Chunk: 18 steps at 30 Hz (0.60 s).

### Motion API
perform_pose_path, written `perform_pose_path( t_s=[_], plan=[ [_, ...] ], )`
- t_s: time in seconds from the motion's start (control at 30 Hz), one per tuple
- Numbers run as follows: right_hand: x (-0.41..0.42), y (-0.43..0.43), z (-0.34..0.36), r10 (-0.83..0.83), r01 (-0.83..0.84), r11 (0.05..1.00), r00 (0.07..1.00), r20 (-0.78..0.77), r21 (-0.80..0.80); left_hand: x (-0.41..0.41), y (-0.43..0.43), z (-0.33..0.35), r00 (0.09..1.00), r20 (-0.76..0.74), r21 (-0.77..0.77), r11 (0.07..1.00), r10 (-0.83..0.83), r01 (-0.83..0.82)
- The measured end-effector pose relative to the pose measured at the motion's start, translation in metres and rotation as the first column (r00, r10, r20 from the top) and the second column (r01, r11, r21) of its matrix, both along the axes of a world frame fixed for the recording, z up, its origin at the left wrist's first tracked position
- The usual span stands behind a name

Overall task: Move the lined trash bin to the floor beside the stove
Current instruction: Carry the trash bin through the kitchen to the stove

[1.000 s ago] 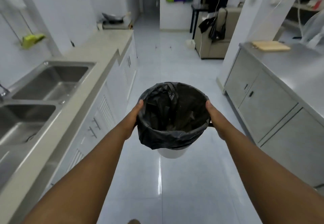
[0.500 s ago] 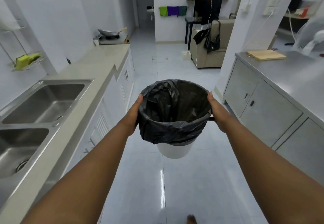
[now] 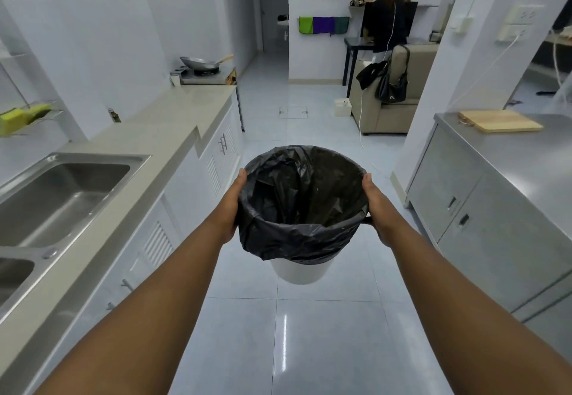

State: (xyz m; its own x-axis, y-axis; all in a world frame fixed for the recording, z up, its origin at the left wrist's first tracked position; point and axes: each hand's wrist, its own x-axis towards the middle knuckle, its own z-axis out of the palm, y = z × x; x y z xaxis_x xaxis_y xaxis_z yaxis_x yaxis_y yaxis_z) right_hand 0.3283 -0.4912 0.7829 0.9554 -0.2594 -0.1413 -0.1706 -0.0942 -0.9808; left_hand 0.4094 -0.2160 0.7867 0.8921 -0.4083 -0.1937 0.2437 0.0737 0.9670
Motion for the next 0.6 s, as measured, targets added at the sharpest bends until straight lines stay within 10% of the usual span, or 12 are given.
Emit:
perform_pose_path(
  t_s=[0.6],
  plan=[
    [0.233,-0.067,-0.003,-0.048,0.048,0.998,0.999,-0.011,-0.032,0.252,-0.067,-0.018,0.998,0.003,-0.039,0.998,-0.057,0.058]
  ],
)
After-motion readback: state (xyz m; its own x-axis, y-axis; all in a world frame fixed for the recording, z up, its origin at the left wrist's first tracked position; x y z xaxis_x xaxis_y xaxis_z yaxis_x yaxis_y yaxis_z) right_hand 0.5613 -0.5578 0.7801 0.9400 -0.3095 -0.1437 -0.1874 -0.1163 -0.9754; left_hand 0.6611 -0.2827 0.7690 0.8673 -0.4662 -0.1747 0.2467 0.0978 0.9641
